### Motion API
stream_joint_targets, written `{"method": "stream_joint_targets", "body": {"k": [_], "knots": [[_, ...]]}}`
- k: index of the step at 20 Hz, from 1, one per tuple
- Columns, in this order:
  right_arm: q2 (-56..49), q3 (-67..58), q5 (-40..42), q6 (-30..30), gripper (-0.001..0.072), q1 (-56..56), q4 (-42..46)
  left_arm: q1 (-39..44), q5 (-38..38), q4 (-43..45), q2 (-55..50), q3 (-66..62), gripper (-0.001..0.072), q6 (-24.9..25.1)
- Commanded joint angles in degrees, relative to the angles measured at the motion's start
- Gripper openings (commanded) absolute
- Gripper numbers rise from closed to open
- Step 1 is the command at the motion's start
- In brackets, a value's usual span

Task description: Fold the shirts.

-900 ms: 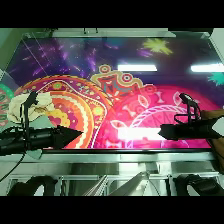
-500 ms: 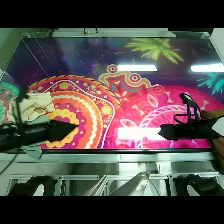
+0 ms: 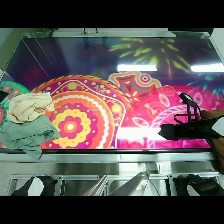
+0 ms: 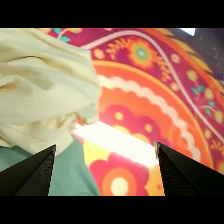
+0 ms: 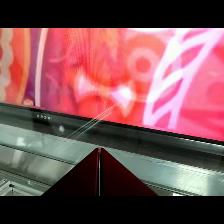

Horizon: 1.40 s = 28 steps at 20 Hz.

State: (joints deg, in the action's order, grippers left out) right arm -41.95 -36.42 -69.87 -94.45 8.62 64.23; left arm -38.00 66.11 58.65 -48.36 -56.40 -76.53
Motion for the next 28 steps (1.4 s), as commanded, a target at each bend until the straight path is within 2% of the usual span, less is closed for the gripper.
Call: {"method": "stream_joint_targets", "body": {"k": [1,5,8,9,10,11,12,14,18,20,23,24,26,28], "knots": [[0.0,0.0,0.0,0.0,0.0015,0.0,0.0,-3.0,-1.7,1.8,-13.3,-4.0,0.0718,-0.6],[0.0,0.0,0.0,0.0,0.0015,0.0,0.0,0.5,-1.6,1.8,-27.6,-6.1,0.0718,-0.6],[0.0,0.0,0.0,0.0,0.0015,0.0,0.0,3.7,-2.7,1.1,-34.5,-6.4,0.0708,-0.6],[0.0,0.0,0.0,0.0,0.0015,0.0,0.0,5.0,-3.7,1.2,-36.1,-6.4,0.0685,-0.6],[0.0,0.0,0.0,0.0,0.0015,0.0,0.0,5.9,-4.5,1.2,-37.2,-6.4,0.0529,-0.6],[0.0,0.0,0.0,0.0,0.0015,0.0,0.0,6.7,-4.9,1.2,-37.7,-6.4,0.0204,-0.6],[0.0,0.0,0.0,0.0,0.0015,0.0,0.0,7.3,-4.9,1.0,-37.6,-6.4,0.0,-0.7],[0.0,0.0,0.0,0.0,0.0015,0.0,0.0,8.2,-3.0,-0.5,-36.9,-8.2,0.0,-0.7],[0.0,0.0,0.0,0.0,0.0015,0.0,0.0,12.4,8.0,-9.5,-32.1,-17.6,-0.0001,-0.5],[0.0,0.0,0.0,0.0,0.0015,0.0,0.0,18.3,12.5,-18.4,-27.8,-23.5,0.0,-0.4],[0.0,0.0,0.0,0.0,0.0015,0.0,0.0,30.1,11.1,-29.7,-22.2,-31.9,0.0003,-0.5],[0.0,0.0,0.0,0.0,0.0015,0.0,0.0,34.5,9.3,-30.3,-20.8,-34.8,0.0023,-0.5],[0.0,0.0,0.0,0.0,0.0015,0.0,0.0,42.4,6.7,-28.5,-19.6,-39.3,0.002,-0.8],[0.0,0.0,-0.1,0.0,0.0015,0.0,0.0,48.3,6.9,-23.2,-19.9,-42.0,0.002,-4.3]]}}
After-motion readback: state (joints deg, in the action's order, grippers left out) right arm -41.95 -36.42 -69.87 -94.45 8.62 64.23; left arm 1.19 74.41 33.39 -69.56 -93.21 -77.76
